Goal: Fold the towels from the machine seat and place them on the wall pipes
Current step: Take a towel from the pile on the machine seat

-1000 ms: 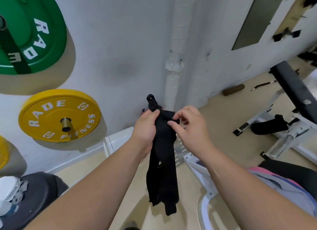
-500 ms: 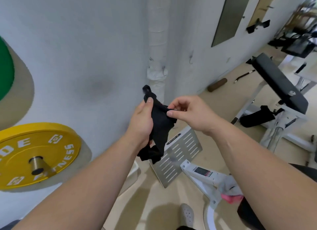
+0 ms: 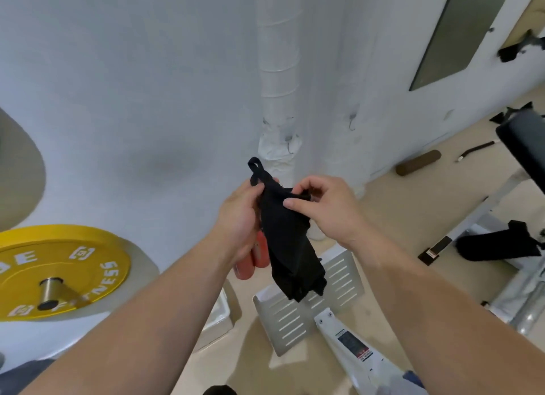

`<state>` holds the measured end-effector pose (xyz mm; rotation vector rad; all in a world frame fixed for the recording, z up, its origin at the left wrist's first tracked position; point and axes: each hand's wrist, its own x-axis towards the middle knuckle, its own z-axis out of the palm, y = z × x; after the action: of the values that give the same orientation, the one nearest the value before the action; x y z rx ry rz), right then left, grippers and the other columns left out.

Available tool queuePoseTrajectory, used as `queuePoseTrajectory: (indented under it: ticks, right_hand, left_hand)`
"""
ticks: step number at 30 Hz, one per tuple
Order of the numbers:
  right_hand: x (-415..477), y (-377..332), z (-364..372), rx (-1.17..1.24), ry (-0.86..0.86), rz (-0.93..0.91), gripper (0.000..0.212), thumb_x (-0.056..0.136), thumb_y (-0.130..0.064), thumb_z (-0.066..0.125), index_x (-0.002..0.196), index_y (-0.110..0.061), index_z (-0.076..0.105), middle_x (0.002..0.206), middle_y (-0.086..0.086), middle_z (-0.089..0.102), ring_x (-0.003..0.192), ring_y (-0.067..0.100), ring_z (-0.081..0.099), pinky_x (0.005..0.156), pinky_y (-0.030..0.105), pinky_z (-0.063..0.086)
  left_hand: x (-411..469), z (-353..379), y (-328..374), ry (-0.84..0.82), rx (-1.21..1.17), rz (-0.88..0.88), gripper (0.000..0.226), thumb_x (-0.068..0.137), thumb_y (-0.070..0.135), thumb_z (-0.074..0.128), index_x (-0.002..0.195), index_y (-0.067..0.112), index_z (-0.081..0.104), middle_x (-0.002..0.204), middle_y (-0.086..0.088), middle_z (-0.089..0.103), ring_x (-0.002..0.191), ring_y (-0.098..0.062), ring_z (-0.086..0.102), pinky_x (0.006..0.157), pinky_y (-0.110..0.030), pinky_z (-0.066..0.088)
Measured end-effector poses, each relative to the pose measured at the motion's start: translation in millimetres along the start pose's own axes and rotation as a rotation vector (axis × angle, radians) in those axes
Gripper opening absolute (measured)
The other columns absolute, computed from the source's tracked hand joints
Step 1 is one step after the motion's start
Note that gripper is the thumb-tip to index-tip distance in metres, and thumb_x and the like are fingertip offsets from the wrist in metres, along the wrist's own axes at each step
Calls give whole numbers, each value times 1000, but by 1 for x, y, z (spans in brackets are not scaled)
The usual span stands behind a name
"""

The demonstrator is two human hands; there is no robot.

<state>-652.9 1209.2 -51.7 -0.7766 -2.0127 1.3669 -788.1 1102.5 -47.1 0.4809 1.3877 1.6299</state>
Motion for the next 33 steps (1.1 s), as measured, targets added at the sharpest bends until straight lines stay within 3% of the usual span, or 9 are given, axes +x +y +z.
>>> queuePoseTrajectory:
  ticks: [3, 6, 10, 14, 17, 19, 23, 29, 33]
  right_hand:
    - [22, 10, -4, 33, -28, 13, 20, 76, -18, 86, 72, -30, 70, 71, -1, 61, 70, 19, 54, 71, 42, 50]
    - [44, 18, -1, 22, -75, 29, 19, 77, -15, 85, 79, -27, 70, 79, 5, 67, 75, 26, 62, 83, 50, 56]
    - [79, 25, 6, 17, -204, 76, 25, 88, -3, 73, 98, -26, 76, 95, 3, 76, 92, 16, 72, 91, 36, 59]
    - [113, 25, 15, -82, -245, 182, 29, 96, -7, 62, 94, -32, 76, 86, -12, 75, 84, 4, 68, 77, 18, 49]
    - [136, 31, 23, -119, -175, 330, 30, 96, -7, 54, 80, -26, 71, 69, -5, 61, 66, 14, 56, 66, 30, 43]
    - [150, 36, 29, -160, -59, 395, 26, 92, -8, 48, 73, -16, 64, 65, 2, 50, 63, 19, 47, 61, 36, 38]
    - [169, 42, 30, -369, 47, 304, 26, 92, -5, 43, 66, -7, 43, 61, 0, 40, 59, 16, 39, 58, 32, 32]
    - [193, 67, 1, -596, 18, 178, 25, 94, -9, 44, 70, -10, 53, 64, 3, 52, 67, 20, 49, 66, 36, 41]
    - [210, 86, -27, -605, -1, 118, 23, 92, -10, 46, 71, -7, 53, 68, 6, 55, 73, 26, 53, 67, 38, 42]
  left_hand:
    - [26, -3, 4, 52, 98, 44, 18, 99, 13, 49, 105, 12, 66, 91, -19, 61, 77, -29, 53, 61, -35, 43]
    - [54, -8, 9, 107, 147, 44, 14, 100, 13, 54, 105, 8, 66, 85, -17, 61, 61, -21, 53, 53, -30, 42]
    - [104, -23, 14, 123, 81, -30, 11, 99, 11, 55, 98, 4, 64, 78, -17, 62, 50, -18, 55, 48, -29, 45]
    - [152, -40, 24, 11, -138, -219, 19, 97, 6, 47, 86, 1, 61, 79, -18, 65, 69, -32, 70, 52, -38, 57]
    - [182, -46, 29, -72, -182, -330, 23, 97, 7, 43, 86, -1, 61, 88, -23, 67, 77, -36, 70, 54, -40, 60]
    - [199, -45, 31, -122, -163, -332, 23, 98, 8, 43, 97, -4, 62, 96, -25, 68, 80, -36, 70, 66, -44, 63]
    - [221, -35, 32, -141, -161, -313, 20, 98, 10, 49, 88, 1, 62, 79, -15, 67, 69, -31, 69, 70, -41, 63]
    - [243, -6, 21, -194, -11, -233, 23, 93, 19, 70, 99, -3, 69, 86, -12, 70, 73, -20, 72, 71, -27, 59]
    - [253, 19, 5, -125, 71, -110, 30, 91, 11, 72, 106, -14, 66, 96, -23, 70, 90, -27, 71, 80, -26, 57]
